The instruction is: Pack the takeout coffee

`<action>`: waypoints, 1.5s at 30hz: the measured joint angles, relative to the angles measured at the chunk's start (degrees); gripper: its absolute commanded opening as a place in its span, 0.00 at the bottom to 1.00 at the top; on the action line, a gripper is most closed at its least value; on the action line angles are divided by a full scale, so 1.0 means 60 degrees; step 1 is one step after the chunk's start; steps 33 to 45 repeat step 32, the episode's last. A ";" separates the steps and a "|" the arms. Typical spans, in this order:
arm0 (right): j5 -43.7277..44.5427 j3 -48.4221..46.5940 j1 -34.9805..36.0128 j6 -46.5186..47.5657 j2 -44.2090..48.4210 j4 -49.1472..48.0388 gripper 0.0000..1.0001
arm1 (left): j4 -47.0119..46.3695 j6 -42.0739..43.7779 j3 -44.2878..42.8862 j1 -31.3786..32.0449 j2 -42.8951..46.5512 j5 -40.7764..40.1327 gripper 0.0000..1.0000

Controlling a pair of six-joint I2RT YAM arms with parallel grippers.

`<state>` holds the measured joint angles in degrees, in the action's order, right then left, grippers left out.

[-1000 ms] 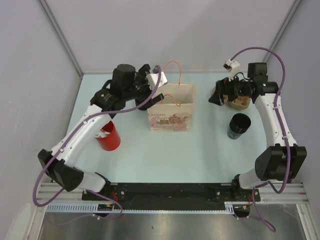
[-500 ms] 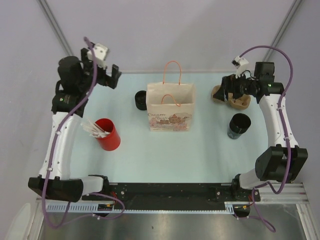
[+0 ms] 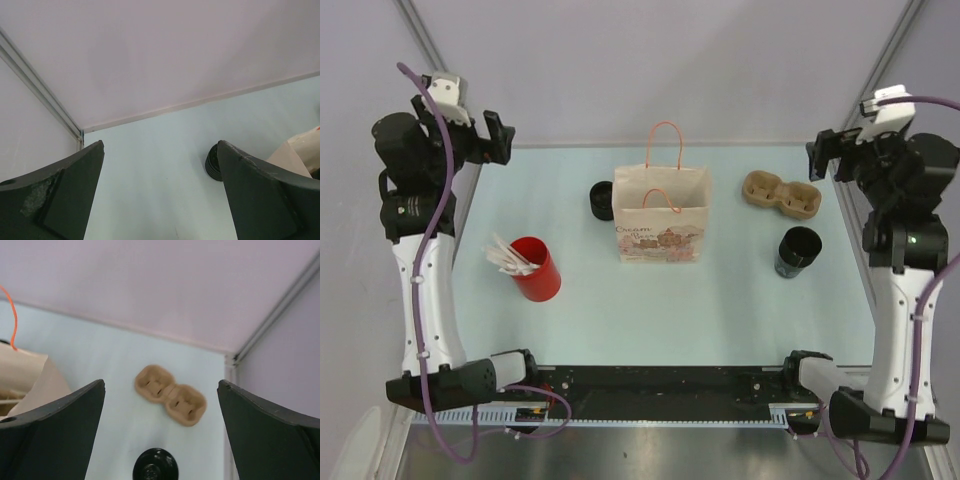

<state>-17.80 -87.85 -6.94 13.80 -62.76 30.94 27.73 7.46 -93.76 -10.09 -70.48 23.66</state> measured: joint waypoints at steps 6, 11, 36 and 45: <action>0.0798 -0.0936 -0.0073 -0.0029 0.0710 -0.0153 1.00 | -0.0157 0.0015 0.0572 -0.0011 0.1035 -0.0648 0.99; 0.0776 -0.0998 -0.0317 -0.0200 0.0703 -0.0117 1.00 | -0.0237 0.0084 0.0980 -0.0011 0.1905 -0.0918 0.99; 0.0415 -0.0739 -0.0506 -0.0692 0.0448 0.0135 1.00 | -0.0401 -0.0036 0.1158 -0.0018 0.1953 -0.1239 0.99; 0.0415 -0.0739 -0.0506 -0.0692 0.0448 0.0135 1.00 | -0.0401 -0.0036 0.1158 -0.0018 0.1953 -0.1239 0.99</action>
